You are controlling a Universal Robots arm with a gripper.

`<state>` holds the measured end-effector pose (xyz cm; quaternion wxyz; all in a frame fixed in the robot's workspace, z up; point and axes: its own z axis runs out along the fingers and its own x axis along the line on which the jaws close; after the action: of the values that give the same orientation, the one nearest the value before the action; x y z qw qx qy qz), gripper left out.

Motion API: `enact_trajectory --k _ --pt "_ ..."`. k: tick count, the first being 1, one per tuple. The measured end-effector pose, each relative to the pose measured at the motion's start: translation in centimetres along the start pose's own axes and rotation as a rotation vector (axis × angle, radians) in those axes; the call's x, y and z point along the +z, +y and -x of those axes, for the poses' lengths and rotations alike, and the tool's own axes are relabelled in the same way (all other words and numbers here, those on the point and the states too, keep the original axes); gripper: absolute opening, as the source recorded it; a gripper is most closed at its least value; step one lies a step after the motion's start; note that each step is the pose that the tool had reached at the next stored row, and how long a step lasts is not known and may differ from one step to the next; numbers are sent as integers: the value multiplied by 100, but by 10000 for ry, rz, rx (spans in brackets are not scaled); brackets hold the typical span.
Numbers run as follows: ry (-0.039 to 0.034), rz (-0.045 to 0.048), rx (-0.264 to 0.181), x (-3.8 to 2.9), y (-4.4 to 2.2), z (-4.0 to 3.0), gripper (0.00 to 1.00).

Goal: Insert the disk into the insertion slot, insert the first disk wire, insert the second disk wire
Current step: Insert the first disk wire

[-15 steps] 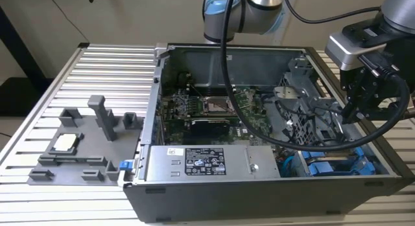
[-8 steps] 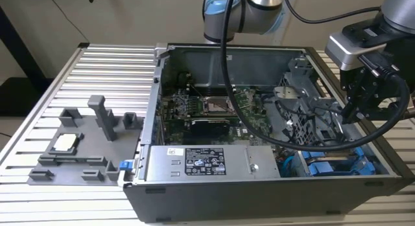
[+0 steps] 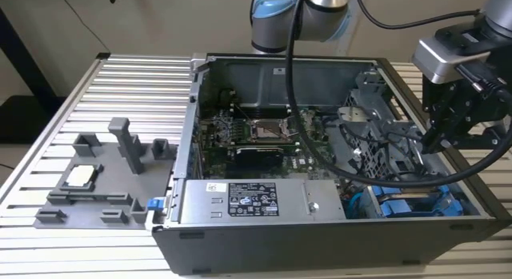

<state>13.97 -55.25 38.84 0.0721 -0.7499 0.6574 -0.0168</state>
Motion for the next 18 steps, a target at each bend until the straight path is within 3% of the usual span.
enact_trajectory --k 6,10,11,18 --pt "-108 854 74 26 -158 -30 19" --pt "-173 1361 118 43 -257 -51 19" --pt "-177 1399 121 45 -267 -53 19" --pt "-163 1378 384 56 -264 -77 19"
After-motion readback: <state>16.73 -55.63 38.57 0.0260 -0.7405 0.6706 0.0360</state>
